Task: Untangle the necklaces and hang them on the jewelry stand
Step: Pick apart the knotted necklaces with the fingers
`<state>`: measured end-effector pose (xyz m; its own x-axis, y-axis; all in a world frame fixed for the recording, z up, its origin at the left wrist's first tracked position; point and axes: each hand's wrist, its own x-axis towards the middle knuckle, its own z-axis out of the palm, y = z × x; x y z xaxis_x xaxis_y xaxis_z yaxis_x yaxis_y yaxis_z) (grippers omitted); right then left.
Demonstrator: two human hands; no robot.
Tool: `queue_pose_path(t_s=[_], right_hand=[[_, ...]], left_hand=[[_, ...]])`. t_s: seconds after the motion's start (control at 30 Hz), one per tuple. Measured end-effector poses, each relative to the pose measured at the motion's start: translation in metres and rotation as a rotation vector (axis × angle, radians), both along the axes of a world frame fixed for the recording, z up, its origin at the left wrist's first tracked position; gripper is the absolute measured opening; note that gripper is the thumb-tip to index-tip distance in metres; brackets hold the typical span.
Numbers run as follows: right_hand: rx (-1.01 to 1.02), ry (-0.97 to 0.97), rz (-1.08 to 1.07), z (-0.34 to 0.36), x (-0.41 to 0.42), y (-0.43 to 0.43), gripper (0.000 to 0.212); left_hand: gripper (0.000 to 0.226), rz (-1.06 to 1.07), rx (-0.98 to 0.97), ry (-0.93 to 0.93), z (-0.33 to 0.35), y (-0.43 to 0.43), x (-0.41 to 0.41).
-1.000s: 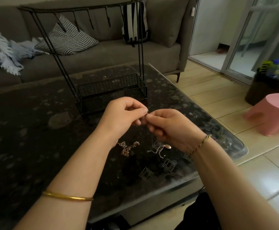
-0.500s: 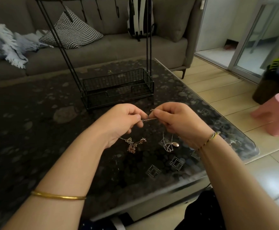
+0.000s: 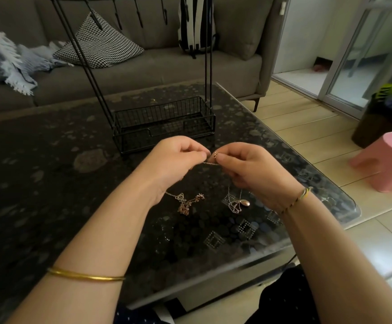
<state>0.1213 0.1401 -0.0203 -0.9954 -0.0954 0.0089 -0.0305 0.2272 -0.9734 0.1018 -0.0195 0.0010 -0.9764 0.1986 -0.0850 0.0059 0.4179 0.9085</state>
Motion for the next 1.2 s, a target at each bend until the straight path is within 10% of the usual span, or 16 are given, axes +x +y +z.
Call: queue_pose_path(t_s=[1.2], right_hand=[[0.068, -0.002, -0.07, 0.0037, 0.003, -0.0064, 0.023]], left_hand=[[0.013, -0.053, -0.156, 0.333, -0.004, 0.0054, 0.0009]])
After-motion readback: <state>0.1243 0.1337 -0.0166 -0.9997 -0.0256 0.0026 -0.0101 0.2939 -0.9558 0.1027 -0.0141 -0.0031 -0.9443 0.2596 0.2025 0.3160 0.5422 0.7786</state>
